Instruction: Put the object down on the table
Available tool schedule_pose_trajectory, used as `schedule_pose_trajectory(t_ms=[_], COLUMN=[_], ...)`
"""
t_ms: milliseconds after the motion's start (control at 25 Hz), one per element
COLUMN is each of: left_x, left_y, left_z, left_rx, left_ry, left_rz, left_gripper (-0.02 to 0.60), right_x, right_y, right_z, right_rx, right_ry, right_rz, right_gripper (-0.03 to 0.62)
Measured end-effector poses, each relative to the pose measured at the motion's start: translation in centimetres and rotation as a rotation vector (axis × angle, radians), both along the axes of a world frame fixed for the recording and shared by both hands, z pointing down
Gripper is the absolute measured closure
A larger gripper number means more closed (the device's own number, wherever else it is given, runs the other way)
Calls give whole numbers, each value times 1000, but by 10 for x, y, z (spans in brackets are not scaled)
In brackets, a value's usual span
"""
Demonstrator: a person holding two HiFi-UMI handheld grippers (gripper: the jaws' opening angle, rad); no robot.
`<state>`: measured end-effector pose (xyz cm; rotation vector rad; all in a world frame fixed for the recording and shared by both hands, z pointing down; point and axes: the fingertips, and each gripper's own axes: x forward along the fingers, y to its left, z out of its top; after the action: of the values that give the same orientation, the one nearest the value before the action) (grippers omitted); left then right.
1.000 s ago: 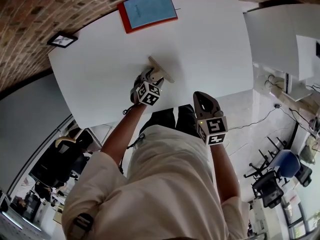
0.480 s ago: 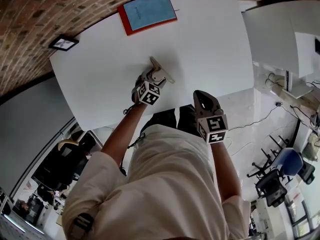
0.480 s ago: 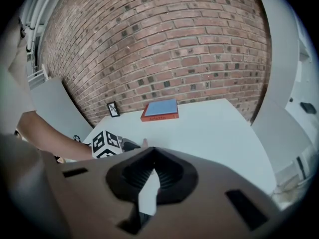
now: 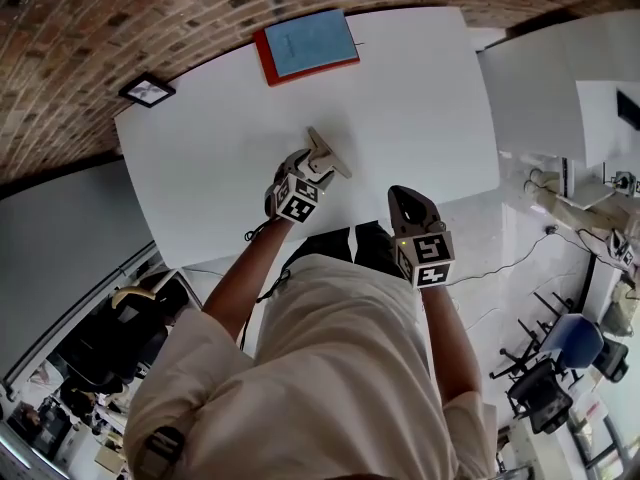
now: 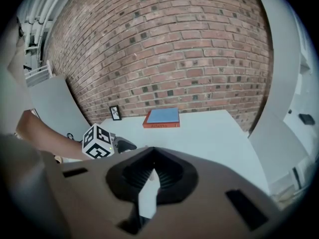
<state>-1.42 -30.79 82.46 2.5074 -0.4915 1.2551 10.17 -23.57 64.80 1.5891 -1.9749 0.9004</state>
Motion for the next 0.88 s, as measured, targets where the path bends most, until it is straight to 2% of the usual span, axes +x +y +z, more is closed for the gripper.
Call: schedule_pose_trajectory(t_ms=[240,480,880], left_x=[-4,-16,-16], left_y=[7,21,59], left_z=[-42,-85,-166], left_rx=[25,40,127], left_ry=[63,121,211], left_rz=[-47,-159,-365], left_gripper=[329,377,451], right_x=[3,8,15], right_y=[1,12,36], right_z=[-22,-46,-73], right_rx=[44,74,140], right_ry=[27,27,-10], right_rz=[-33,-87,-248], right_gripper=[591,591,591])
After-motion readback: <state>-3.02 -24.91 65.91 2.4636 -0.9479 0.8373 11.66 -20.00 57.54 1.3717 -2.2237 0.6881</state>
